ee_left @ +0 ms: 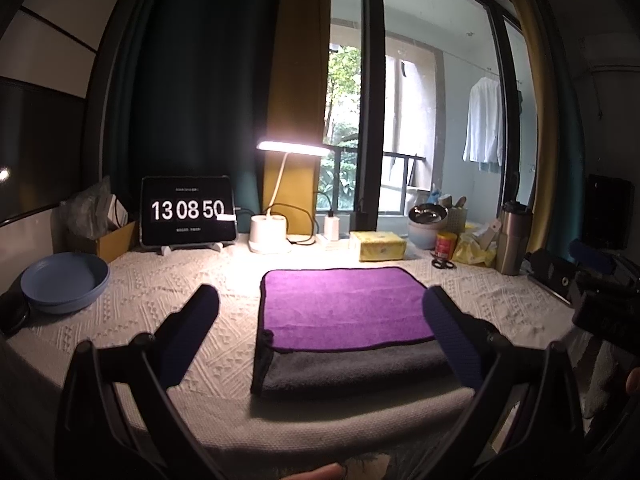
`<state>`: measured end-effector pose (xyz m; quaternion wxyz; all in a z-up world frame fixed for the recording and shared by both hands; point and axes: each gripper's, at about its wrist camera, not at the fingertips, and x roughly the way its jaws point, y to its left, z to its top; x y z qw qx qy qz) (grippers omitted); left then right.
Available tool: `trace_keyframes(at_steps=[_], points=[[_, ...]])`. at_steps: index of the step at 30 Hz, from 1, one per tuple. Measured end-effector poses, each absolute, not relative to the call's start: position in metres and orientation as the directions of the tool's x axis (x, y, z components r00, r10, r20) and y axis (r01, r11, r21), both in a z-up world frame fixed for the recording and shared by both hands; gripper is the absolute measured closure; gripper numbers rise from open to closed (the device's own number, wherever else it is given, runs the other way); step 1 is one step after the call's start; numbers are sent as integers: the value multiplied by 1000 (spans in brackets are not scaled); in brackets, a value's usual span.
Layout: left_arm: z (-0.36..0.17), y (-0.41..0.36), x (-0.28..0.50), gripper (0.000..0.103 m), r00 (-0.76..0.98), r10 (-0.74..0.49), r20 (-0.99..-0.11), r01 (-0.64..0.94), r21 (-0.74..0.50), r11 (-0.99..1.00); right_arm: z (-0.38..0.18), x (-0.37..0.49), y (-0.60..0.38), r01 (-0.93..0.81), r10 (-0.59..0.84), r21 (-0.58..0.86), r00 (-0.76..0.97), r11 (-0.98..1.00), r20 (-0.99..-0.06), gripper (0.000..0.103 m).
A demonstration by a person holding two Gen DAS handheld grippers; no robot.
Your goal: Fold towel
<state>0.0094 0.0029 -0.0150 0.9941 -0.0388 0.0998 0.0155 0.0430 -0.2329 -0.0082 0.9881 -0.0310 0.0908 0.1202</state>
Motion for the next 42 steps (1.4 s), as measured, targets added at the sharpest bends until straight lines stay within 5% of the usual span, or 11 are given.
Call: trace_keyframes(at_steps=[20, 30, 38, 42], points=[[-15, 9, 32, 0, 967, 34, -253, -47, -45, 998, -18, 63, -234, -244, 232, -27, 947, 969, -224, 13], [-42, 22, 86, 1, 909, 15, -416, -45, -63, 997, -42, 106, -242, -271, 268, 44, 889, 962, -372, 15], [-74, 30, 130, 2, 828, -41, -559, -35, -125, 992, -75, 141, -245, -246, 254, 84, 826, 966, -503, 26], [-84, 31, 140, 12, 791, -45, -610, -39, -124, 992, -84, 150, -245, -246, 253, 86, 806, 965, -536, 29]])
